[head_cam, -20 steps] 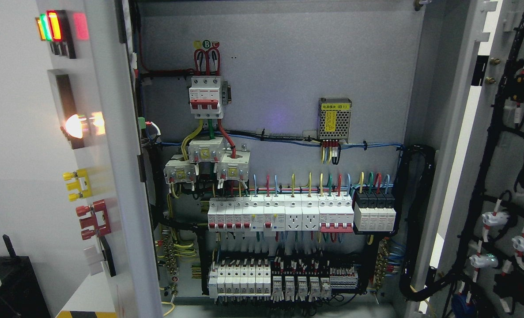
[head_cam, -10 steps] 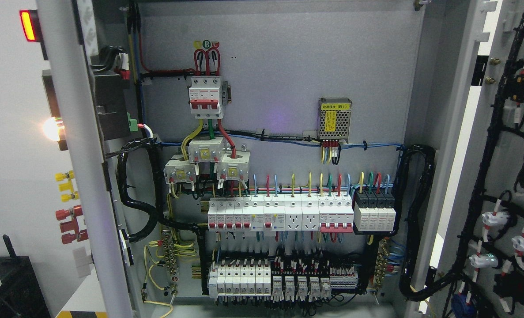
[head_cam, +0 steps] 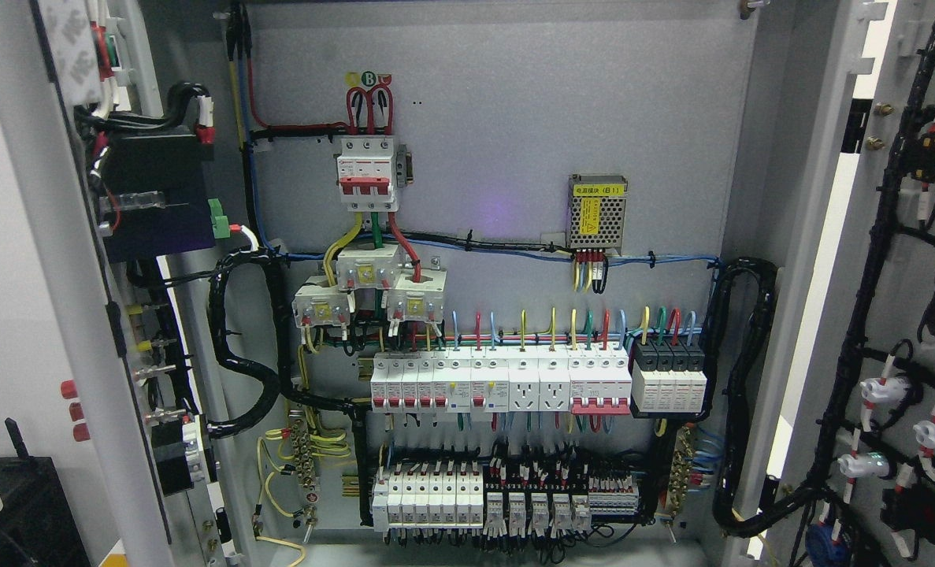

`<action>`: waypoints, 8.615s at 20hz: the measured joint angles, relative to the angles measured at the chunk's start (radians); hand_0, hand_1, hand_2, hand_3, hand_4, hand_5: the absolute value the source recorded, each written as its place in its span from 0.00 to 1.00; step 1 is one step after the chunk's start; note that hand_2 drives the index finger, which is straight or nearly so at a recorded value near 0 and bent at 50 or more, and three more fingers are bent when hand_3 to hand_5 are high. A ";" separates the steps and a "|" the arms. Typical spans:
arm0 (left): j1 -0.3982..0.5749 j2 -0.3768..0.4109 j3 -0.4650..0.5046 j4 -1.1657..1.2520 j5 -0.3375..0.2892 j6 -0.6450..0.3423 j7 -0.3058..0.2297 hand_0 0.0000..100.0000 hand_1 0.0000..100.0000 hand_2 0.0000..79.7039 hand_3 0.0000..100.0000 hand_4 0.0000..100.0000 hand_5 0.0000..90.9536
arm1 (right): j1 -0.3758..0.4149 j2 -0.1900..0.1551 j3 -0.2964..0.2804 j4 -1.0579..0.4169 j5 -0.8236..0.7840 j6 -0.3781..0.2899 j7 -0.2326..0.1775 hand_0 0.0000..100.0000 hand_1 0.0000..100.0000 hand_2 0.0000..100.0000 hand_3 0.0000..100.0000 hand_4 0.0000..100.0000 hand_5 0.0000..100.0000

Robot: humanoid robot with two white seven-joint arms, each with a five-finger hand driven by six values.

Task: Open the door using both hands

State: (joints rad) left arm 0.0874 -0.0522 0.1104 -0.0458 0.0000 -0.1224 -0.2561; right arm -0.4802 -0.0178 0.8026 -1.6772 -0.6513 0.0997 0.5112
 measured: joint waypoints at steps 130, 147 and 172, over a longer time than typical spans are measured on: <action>0.330 0.617 -0.252 -1.939 0.274 -0.650 0.090 0.00 0.00 0.00 0.00 0.03 0.00 | 0.826 -0.557 -0.708 -0.388 0.138 -0.881 -0.304 0.11 0.00 0.00 0.00 0.00 0.00; 0.349 0.633 -0.214 -1.970 0.359 -0.650 0.091 0.00 0.00 0.00 0.00 0.03 0.00 | 0.822 -0.645 -0.771 -0.364 -0.002 -0.863 -0.307 0.11 0.00 0.00 0.00 0.00 0.00; 0.486 0.640 -0.016 -1.974 0.549 -0.650 0.091 0.00 0.00 0.00 0.00 0.03 0.00 | 0.883 -0.683 -0.879 -0.307 -0.113 -0.868 -0.301 0.11 0.00 0.00 0.00 0.00 0.00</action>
State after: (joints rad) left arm 0.5731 0.5883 0.0944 -2.0193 0.5487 -0.7724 -0.1656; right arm 0.4028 -0.7011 -0.0763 -1.9844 -0.7645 -0.7686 0.2102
